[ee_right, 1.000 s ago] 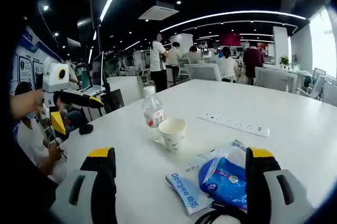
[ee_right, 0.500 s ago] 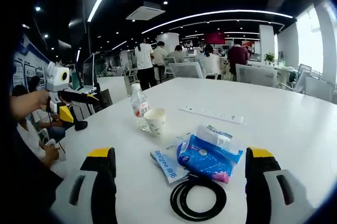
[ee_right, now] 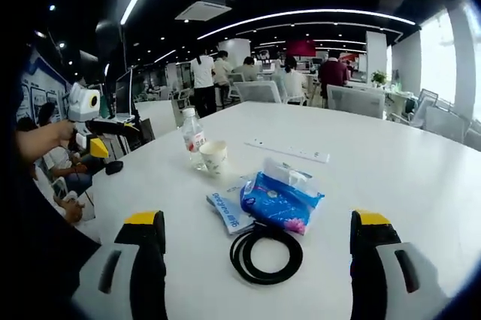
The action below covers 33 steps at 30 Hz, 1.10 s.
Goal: Arrange the tabletop items into an orderly group along one side of the table until the central work area is clear of visible clutter.
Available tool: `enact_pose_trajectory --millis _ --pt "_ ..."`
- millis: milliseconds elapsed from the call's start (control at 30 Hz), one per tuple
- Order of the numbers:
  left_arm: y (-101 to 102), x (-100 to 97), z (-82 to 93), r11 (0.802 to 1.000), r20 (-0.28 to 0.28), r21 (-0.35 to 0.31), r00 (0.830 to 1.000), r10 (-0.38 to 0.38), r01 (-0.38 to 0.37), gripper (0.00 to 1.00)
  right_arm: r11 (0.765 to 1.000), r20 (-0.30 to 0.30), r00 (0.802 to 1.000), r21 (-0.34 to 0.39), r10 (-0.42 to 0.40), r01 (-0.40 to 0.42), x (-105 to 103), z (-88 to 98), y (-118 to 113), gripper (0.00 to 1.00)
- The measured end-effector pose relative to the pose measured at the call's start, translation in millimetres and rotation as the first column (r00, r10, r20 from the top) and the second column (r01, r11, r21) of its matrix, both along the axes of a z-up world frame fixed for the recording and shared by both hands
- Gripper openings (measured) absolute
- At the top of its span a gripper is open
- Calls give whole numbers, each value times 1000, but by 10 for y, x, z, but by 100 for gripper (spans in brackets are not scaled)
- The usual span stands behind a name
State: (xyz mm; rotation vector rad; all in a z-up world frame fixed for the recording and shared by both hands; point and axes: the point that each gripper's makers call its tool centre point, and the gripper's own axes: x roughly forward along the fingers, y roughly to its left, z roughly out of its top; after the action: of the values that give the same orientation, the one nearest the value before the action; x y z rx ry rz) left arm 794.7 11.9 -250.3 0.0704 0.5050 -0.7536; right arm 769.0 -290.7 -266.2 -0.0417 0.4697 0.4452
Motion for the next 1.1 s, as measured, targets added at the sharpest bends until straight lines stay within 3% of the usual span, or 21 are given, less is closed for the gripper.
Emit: enact_pose_trajectory --millis 267,367,833,1100 --pt "67 -62 -29 1000 -11 19 1000 8 -8 100 1000 -31 999 -2 -25 25 -104 -43 -69 100" --pt "58 -108 -2 1000 -23 -3 1000 11 -12 100 1000 -29 999 3 -30 30 -116 -15 -65 100" --pt "80 -162 -10 999 -11 16 999 42 -42 99 1000 -21 999 16 -24 24 -100 19 -71 100" --pt "-37 -181 46 999 -8 23 999 39 -38 91 1000 -25 1000 26 -14 14 -60 9 -66 99"
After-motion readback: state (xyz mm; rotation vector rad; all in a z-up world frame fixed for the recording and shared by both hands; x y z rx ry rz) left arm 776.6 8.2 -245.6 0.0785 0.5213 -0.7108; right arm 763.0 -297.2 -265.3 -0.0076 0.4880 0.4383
